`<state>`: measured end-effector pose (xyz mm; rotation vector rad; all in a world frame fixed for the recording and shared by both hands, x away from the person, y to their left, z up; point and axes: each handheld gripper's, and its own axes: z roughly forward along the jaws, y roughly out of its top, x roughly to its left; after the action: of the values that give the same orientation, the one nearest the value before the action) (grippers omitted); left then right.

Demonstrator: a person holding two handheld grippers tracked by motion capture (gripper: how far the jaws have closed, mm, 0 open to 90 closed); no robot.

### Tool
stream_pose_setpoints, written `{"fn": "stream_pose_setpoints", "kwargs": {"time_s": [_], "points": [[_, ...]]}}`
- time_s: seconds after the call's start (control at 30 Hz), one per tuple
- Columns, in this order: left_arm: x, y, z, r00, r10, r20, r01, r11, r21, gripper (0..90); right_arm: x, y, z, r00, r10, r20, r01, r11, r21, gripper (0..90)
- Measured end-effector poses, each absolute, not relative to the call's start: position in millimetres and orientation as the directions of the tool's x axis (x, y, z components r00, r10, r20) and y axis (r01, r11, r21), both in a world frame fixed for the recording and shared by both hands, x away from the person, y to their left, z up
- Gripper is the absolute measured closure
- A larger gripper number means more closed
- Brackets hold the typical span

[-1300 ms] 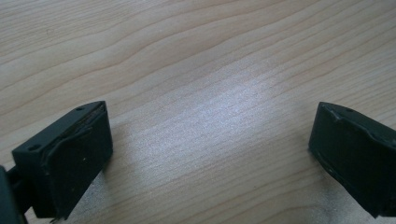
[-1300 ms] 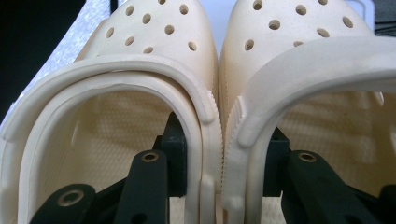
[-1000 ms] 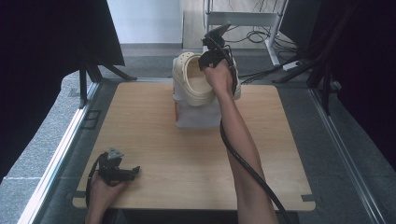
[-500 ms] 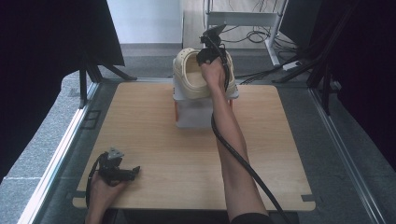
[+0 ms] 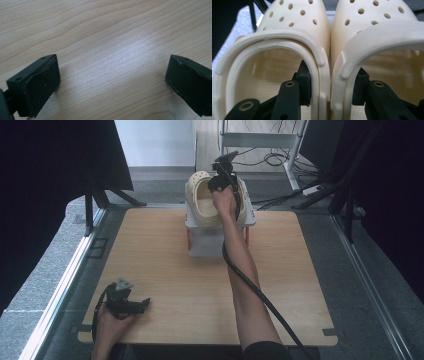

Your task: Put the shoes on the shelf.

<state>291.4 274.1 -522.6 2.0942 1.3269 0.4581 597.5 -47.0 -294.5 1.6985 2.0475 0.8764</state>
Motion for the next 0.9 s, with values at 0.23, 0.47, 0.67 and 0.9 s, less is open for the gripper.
{"fn": "stream_pose_setpoints", "kwargs": {"time_s": [0.23, 0.47, 0.67, 0.9], "points": [[292, 273, -522, 0.442, 0.897, -0.034, 0.688, -0.314, 0.654, 0.0, 591, -48, -291, -0.314, 0.948, 0.058, 0.729, 0.201, 0.654, 43.6], [292, 273, -522, 0.442, 0.896, -0.035, 0.689, -0.315, 0.653, 0.0, 584, -44, -292, -0.388, 0.922, -0.01, 0.703, 0.303, 0.643, 32.5], [292, 273, -522, 0.443, 0.896, -0.035, 0.688, -0.315, 0.653, 0.0, 575, -43, -291, -0.442, 0.895, -0.056, 0.67, 0.371, 0.643, 28.7], [291, 273, -523, 0.436, 0.899, -0.033, 0.688, -0.309, 0.657, 0.0, 561, -50, -284, -0.471, 0.88, -0.061, 0.643, 0.391, 0.659, 25.9]]}}
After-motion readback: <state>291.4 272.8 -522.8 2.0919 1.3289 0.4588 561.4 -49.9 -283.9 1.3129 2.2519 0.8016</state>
